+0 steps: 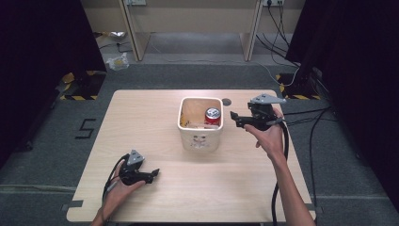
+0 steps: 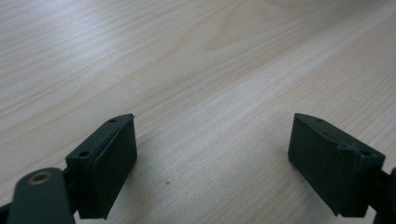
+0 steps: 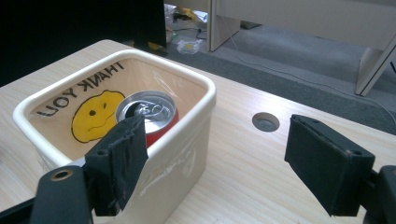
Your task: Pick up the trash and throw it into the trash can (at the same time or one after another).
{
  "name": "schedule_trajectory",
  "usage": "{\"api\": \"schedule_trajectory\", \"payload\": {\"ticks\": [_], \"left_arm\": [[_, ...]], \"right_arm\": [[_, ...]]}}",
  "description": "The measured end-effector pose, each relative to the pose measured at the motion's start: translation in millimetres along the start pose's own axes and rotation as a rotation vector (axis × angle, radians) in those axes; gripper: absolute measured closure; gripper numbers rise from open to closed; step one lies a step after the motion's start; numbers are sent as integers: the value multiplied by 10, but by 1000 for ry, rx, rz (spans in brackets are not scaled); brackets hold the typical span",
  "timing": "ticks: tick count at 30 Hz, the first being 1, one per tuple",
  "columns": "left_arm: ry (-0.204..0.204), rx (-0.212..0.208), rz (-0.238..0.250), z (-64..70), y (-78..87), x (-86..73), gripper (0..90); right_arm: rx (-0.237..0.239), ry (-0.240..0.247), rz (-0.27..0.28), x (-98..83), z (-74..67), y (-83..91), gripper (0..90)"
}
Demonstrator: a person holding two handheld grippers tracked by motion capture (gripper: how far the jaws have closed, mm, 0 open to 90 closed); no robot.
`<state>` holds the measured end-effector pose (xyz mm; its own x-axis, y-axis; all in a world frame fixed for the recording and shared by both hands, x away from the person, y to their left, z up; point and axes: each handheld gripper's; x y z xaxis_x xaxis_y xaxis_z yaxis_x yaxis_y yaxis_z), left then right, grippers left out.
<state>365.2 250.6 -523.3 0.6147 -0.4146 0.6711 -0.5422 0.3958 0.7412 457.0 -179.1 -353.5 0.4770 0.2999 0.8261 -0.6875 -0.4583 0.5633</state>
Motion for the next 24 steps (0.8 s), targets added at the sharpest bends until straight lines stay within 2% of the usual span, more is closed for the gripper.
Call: {"api": "schedule_trajectory", "payload": {"ticks": [15, 24], "left_arm": [[-1, 0, 0, 0, 0, 0, 146], [-2, 1, -2, -1, 1, 0, 146]], "right_arm": [[-19, -16, 4, -175, 100, 105, 211], [-30, -17, 7, -355, 130, 199, 208]]}}
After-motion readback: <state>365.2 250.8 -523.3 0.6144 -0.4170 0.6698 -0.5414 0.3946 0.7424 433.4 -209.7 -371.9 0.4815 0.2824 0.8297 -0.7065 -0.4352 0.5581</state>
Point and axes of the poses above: each handheld gripper's, and its own axes: y roughly backward along the jaws, x roughly out of its top, z roughly to its right, and after that the axes turned 6 degrees about -z, right-handed
